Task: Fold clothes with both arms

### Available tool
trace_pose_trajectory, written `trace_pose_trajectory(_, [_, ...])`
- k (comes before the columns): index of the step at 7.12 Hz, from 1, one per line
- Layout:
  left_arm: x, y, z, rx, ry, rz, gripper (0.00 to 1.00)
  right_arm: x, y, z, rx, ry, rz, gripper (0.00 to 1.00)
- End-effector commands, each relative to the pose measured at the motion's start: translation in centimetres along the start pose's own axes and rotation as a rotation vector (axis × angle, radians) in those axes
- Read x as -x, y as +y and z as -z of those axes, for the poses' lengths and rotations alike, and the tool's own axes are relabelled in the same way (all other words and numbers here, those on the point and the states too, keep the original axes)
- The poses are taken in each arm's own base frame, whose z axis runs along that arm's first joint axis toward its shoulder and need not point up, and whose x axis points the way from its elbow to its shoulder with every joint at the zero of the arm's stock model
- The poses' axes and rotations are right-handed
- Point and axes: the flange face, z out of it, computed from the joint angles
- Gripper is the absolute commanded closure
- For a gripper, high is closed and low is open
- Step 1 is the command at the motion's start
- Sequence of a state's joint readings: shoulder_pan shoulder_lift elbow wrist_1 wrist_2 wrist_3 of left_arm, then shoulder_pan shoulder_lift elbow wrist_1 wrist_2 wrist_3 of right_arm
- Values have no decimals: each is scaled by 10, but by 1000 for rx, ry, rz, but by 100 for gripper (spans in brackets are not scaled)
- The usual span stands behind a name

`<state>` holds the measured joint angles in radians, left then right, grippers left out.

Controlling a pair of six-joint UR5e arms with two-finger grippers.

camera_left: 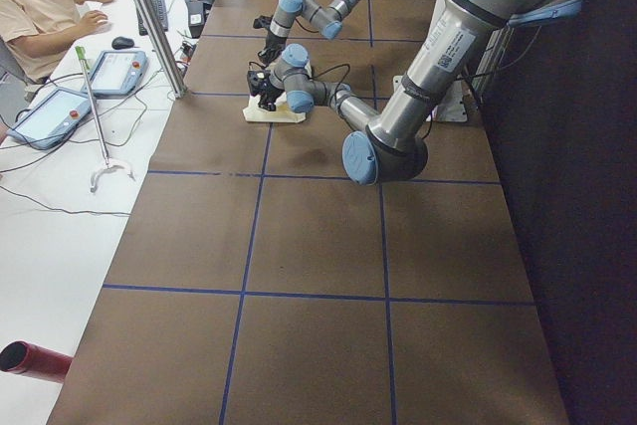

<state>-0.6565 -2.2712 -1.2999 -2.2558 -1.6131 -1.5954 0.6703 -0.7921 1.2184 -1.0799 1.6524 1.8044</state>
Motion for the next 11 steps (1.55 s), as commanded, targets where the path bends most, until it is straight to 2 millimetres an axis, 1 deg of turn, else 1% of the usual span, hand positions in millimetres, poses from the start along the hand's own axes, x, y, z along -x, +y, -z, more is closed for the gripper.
trace_pose_trajectory(1, [14, -10, -19, -24, 6, -5, 100, -1, -1, -2, -1, 1, 2, 100])
trace_pose_trajectory(2, [21, -22, -24, -38, 6, -41, 71, -2, -1, -2, -1, 3, 2, 100])
trace_pose_trajectory(3, [20, -25, -18, -40, 19, -45, 60, 0, 0, -1, 0, 0, 2, 100])
trace_pose_trajectory(4, [3, -20, 15, -30, 89, -44, 57, -2, 0, -4, -1, 6, 2, 100])
trace_pose_trajectory(5, [9, 14, 45, 15, 138, -27, 59, -1, 1, -3, 1, 5, 3, 100])
trace_pose_trajectory(6, [2, 42, 63, 58, 176, 30, 79, -1, 1, -3, 0, 5, 1, 100])
trace_pose_trajectory(7, [5, 59, 60, 82, 171, 34, 100, -1, 1, -3, 0, 5, 1, 100])
trace_pose_trajectory(8, [7, 70, 55, 93, 161, 29, 100, -1, 1, -3, 0, 5, 1, 100])
trace_pose_trajectory(9, [21, 77, 49, 99, 139, 21, 100, -1, 1, -3, 0, 5, 1, 100])
trace_pose_trajectory(10, [11, 76, 66, 100, 174, 21, 100, -1, 1, -3, 0, 3, 1, 100])
trace_pose_trajectory(11, [49, 68, 65, 89, 131, 12, 95, -1, 1, -3, 0, 3, 1, 100])
